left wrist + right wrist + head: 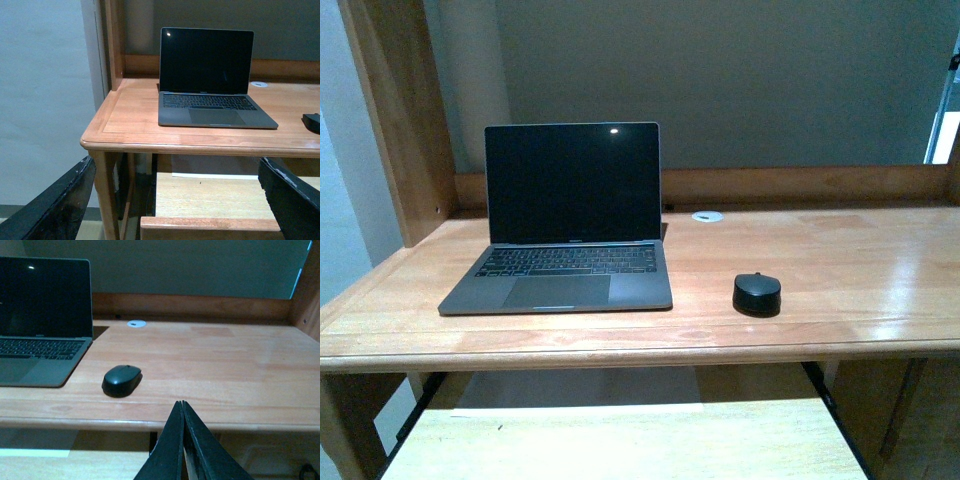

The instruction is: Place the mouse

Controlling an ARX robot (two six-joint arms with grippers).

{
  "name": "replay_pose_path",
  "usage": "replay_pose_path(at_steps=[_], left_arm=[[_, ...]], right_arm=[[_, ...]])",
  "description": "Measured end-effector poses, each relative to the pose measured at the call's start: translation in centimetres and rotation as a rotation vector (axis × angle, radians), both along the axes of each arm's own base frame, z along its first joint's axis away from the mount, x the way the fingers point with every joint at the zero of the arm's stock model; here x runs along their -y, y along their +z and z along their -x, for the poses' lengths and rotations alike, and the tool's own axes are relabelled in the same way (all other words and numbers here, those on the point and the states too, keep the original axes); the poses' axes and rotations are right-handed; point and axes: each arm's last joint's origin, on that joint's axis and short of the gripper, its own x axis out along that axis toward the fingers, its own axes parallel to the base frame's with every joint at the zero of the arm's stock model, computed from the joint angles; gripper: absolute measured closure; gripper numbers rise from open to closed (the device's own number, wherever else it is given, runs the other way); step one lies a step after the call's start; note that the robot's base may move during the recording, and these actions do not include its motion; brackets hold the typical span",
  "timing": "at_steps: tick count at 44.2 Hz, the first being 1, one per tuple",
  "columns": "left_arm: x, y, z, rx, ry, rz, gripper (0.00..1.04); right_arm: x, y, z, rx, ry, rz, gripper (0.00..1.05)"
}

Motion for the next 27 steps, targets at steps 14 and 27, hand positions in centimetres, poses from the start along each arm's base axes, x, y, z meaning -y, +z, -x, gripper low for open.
replay_pose_path(at_steps=[14,27], left_arm=[[0.0,0.0,0.0,0.0,0.0,0.0,0.07],[0.0,0.0,0.0,0.0,0.0,0.0,0.07]], right_arm=[[1.5,-0.1,3.3,-0.005,-0.02,0.0,1.03],[1.4,-0.2,5.7,-0.012,-0.007,0.0,1.03]])
